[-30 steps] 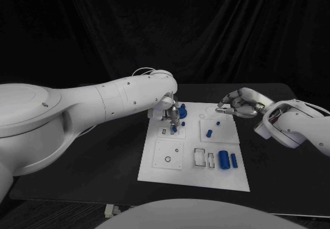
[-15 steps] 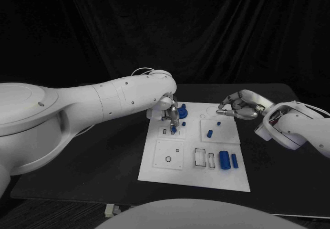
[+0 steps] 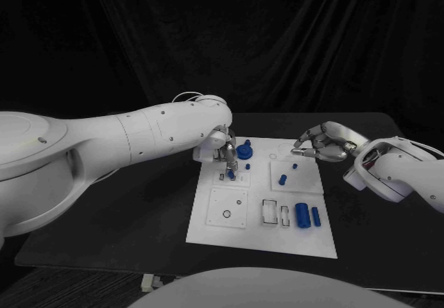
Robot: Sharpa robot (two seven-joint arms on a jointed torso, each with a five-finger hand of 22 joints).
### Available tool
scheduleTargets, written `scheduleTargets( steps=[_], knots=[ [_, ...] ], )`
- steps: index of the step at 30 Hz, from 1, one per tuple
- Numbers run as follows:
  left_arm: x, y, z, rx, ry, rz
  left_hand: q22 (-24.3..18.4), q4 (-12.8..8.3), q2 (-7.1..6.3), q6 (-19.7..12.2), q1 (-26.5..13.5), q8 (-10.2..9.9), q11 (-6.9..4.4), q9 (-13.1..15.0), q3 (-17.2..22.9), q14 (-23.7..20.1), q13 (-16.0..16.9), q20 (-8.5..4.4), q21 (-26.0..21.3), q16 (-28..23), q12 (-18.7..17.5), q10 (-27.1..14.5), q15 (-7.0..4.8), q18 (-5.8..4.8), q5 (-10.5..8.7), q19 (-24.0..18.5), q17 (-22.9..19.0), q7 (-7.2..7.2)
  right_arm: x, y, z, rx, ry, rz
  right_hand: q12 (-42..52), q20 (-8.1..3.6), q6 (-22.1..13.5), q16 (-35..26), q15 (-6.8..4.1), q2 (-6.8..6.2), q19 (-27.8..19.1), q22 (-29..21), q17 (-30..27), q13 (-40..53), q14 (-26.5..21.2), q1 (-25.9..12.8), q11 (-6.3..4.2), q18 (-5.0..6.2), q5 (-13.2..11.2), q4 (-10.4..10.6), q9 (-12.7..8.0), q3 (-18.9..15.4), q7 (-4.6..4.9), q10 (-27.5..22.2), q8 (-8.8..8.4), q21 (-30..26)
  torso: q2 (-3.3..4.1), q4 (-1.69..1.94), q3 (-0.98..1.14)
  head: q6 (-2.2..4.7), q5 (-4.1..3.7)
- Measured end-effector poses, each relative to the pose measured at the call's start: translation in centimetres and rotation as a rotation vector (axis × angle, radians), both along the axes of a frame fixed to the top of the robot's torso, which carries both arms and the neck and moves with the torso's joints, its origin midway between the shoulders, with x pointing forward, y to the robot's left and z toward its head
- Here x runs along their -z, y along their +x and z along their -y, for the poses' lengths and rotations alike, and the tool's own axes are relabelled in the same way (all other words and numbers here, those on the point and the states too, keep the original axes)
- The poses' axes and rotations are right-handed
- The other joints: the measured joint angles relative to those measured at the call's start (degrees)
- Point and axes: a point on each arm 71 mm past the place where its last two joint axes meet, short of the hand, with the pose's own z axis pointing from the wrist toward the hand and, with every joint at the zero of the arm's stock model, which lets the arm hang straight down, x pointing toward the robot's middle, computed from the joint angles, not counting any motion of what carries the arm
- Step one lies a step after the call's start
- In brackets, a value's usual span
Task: Assemble the parts on the task board
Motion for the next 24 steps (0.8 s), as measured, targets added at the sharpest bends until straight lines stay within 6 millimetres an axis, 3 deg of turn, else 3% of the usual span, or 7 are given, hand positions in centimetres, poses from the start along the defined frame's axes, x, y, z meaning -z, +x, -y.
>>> scheduleTargets(
  steps=[17, 24],
  knots=[
    [-0.03, 0.16, -0.30, -0.013, -0.001, 0.008, 0.0, 0.3, -0.01, 0.0, -1.2, 0.0, 0.00, 0.1, 0.8, 0.0, 0.0, 0.00, 0.0, 0.0, 0.0, 0.0, 0.00, 0.00, -0.04, 0.0, 0.0, 0.00, 0.15, -0.02, -0.14, -0.003, -0.003, -0.011, 0.0, 0.00, 0.0, 0.0, 0.00, 0.00, 0.0, 0.0, 0.0, 0.0, 0.0, 0.0, 0.00, 0.00, 0.0, 0.0, 0.0, 0.0, 0.00, 0.0, 0.00, 0.0, -0.02, 0.01, -0.01, 0.00, 0.07],
    [-0.04, 0.15, -0.21, -0.012, -0.001, 0.008, 0.0, 0.6, -0.11, 0.0, -1.8, 0.0, 0.00, 0.6, 1.3, 0.0, 0.0, 0.01, 0.0, 0.0, 0.0, 0.0, 0.00, 0.00, -1.15, 0.0, 0.0, 0.00, 0.16, -0.01, -0.17, -0.004, -0.004, -0.014, 0.0, 0.00, 0.0, 0.0, 0.00, 0.00, 0.0, 0.0, 0.0, 0.0, 0.0, 0.0, 0.00, 0.00, 0.0, 0.0, 0.0, 0.0, 0.00, 0.0, 0.00, 0.0, -0.01, 0.01, -0.01, 0.00, 0.14]
  ],
)
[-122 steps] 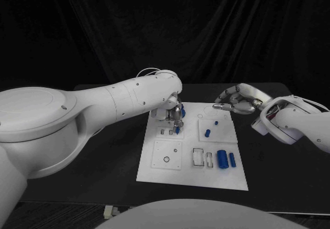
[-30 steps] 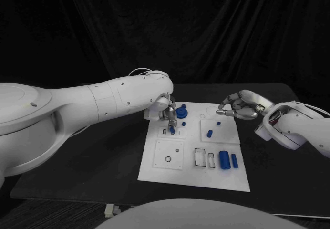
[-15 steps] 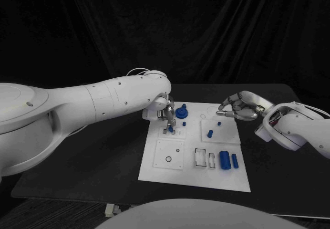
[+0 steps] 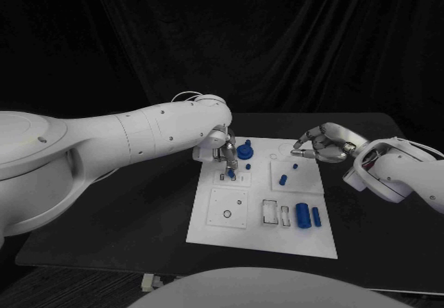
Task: Assemble the parts on the task board
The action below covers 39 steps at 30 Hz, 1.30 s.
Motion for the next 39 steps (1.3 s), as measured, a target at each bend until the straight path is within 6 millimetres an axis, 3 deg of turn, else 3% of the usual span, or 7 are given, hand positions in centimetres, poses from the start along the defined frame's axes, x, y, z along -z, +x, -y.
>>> scheduleTargets(
  steps=[16, 39],
  knots=[
    [0.01, -0.03, -0.07, 0.000, 0.000, 0.000, 0.0, 3.0, -0.26, -0.1, -3.4, -0.9, 0.00, 0.4, -0.2, 0.0, 0.0, 0.00, -0.4, 0.0, 0.0, 0.0, 0.00, -0.01, -2.63, 0.0, 0.0, 0.10, 0.05, -0.01, -0.02, 0.000, -0.002, -0.005, 0.0, 0.00, 0.0, 0.0, 0.00, 0.00, 0.0, 0.0, 0.0, 0.0, 0.0, 0.0, 0.00, 0.00, 0.0, 0.0, 0.0, 0.0, 0.00, 0.0, 0.00, 0.0, 0.01, -0.02, -0.01, 0.00, 0.30],
    [0.04, -0.36, -0.01, 0.011, -0.002, -0.006, 0.0, 3.4, -0.35, -0.1, -3.6, -1.1, 0.00, 0.5, 0.0, 0.0, 0.0, 0.01, -1.2, 0.0, 0.0, 0.0, 0.00, 0.00, -2.11, 0.0, 0.0, 0.10, 0.30, -0.06, 0.06, 0.002, -0.005, -0.013, 0.0, 0.00, 0.0, 0.0, 0.00, 0.23, 0.0, 0.0, 0.0, 0.0, 0.0, 0.2, 0.00, 0.00, 0.8, -0.2, 0.0, -0.2, 0.00, 0.0, 0.00, -0.3, -0.02, 0.00, -0.01, 0.00, 0.70]
  ],
)
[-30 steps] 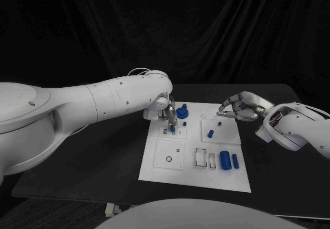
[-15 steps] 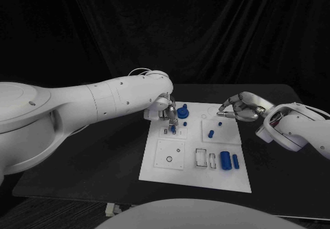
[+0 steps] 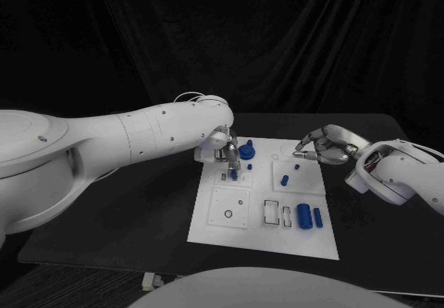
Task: Assemble the parts on the task board
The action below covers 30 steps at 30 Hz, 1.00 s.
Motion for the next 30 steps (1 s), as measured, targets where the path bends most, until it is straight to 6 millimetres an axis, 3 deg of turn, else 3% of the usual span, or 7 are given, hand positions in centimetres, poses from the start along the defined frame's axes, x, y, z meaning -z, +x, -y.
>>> scheduleTargets(
  steps=[12, 25, 30],
  knots=[
    [0.01, 0.05, -0.17, -0.003, 0.001, 0.000, 0.0, 0.3, 0.00, 0.0, 0.0, -0.3, 0.00, 0.0, 0.3, 0.0, 0.0, 0.00, -0.5, 0.0, 0.0, 0.0, 0.00, 0.00, 0.00, 0.0, 0.0, 0.00, 0.20, -0.01, 0.03, 0.000, -0.002, -0.006, 0.0, 0.00, 0.0, 0.0, 0.00, 0.01, 0.0, 0.0, 0.0, 0.0, 0.0, 0.4, 0.00, 0.00, 0.5, 0.0, 0.0, 0.0, 0.00, 0.0, 0.00, 0.0, -0.01, -0.01, 0.01, -0.01, 0.14],
    [0.02, -0.02, -0.08, 0.000, 0.001, -0.001, 0.0, 1.9, -0.07, -0.2, -1.6, -0.8, 0.00, 0.1, 0.0, 0.0, 0.0, 0.00, -1.1, 0.0, 0.0, 0.0, 0.00, 0.00, -2.52, 0.0, 0.0, 0.21, 0.40, -0.04, 0.02, 0.000, -0.003, -0.011, 0.0, 0.00, 0.0, 0.0, 0.00, 0.01, 0.0, 0.0, 0.0, 0.0, 0.0, 0.4, 0.00, 0.00, 1.0, 0.0, 0.0, 0.0, 0.00, 0.0, 0.00, -0.2, 0.00, -0.01, 0.01, -0.01, 0.49],
    [0.03, -0.05, 0.01, 0.002, 0.000, -0.001, 0.0, 1.9, -0.07, -0.2, -1.6, -0.8, 0.00, 0.2, 0.0, 0.0, 0.0, 0.00, -1.1, 0.0, 0.0, 0.0, 0.00, 0.00, -2.54, 0.0, 0.0, 0.21, 0.52, -0.07, -0.02, -0.001, -0.004, -0.014, 0.0, 0.00, 0.0, 0.0, 0.00, 0.01, 0.0, 0.0, 0.0, 0.0, 0.0, 0.4, 0.00, 0.00, 1.0, 0.0, 0.0, 0.0, 0.00, 0.0, 0.00, -0.2, 0.01, -0.01, 0.01, -0.01, 0.58]
  ],
)
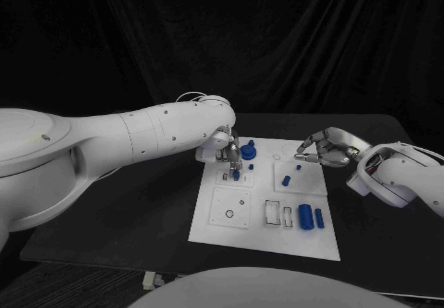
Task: Assemble the parts on the task board
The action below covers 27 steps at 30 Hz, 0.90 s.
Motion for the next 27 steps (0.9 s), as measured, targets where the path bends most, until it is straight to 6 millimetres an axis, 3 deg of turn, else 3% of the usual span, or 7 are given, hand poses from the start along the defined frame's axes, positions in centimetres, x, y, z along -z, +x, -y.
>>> scheduleTargets(
  steps=[5, 27],
  knots=[
    [0.03, 0.07, -0.04, -0.002, 0.001, 0.000, 0.0, 0.2, 0.00, 0.0, 0.0, 0.0, 0.00, 0.1, 0.2, 0.0, 0.0, 0.00, -0.3, 0.0, 0.0, 0.0, 0.00, 0.50, -0.36, 0.0, 0.0, 0.00, 0.04, -0.01, -0.02, -0.001, 0.000, -0.001, 0.0, 0.00, 0.0, 0.0, 0.00, 0.00, 0.0, 0.0, 0.0, 0.0, 0.0, 0.0, 0.00, 0.00, 0.0, 0.0, 0.0, 0.0, 0.00, 0.0, 0.00, 0.0, 0.00, 0.00, -0.01, 0.00, 0.01],
    [0.09, -0.23, -0.31, 0.024, 0.028, 0.018, 0.0, 0.3, -0.21, 0.0, -0.2, 0.0, 0.00, 0.4, 0.0, 0.0, 0.0, 0.00, -0.8, 0.0, 0.0, 0.0, 0.00, 0.47, -0.67, 0.0, 0.0, 0.00, 0.34, -0.10, 0.08, 0.000, -0.002, -0.009, 0.0, 0.00, 0.0, 0.0, 0.00, 0.23, 0.0, 0.0, 0.0, 0.0, 0.0, 0.2, 0.00, 0.00, 0.6, -0.2, 0.0, -0.2, 0.00, 0.0, 0.00, 0.0, 0.00, 0.00, -0.03, 0.00, 0.47]
  ],
)
